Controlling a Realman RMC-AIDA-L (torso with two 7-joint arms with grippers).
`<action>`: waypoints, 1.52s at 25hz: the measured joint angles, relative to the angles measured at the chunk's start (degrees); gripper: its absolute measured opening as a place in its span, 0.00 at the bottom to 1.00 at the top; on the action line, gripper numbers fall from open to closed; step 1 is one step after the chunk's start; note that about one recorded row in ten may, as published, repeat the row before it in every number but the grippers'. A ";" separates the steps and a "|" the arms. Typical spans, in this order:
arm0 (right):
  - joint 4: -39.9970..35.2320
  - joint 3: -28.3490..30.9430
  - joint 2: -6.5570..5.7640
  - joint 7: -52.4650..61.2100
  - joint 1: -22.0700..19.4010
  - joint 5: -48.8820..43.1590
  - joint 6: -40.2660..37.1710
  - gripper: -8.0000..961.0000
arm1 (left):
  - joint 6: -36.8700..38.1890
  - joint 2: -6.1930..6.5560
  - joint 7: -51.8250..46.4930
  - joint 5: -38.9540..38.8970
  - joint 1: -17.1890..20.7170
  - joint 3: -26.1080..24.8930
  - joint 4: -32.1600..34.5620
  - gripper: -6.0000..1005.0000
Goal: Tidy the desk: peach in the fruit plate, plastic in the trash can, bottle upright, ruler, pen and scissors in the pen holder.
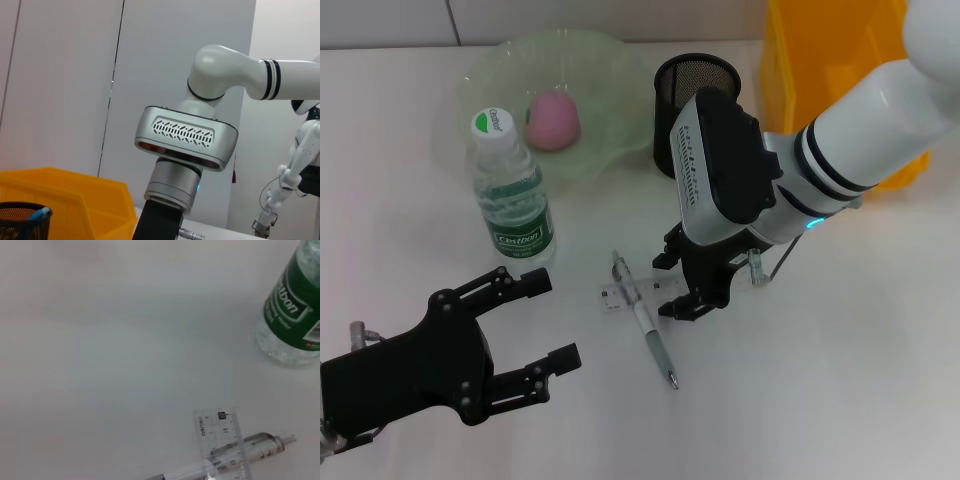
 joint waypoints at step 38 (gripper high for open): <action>-12.03 27.60 -0.48 -11.61 -13.39 32.38 6.25 0.40 | 0.16 -0.22 0.00 -0.12 -0.73 0.00 0.00 0.80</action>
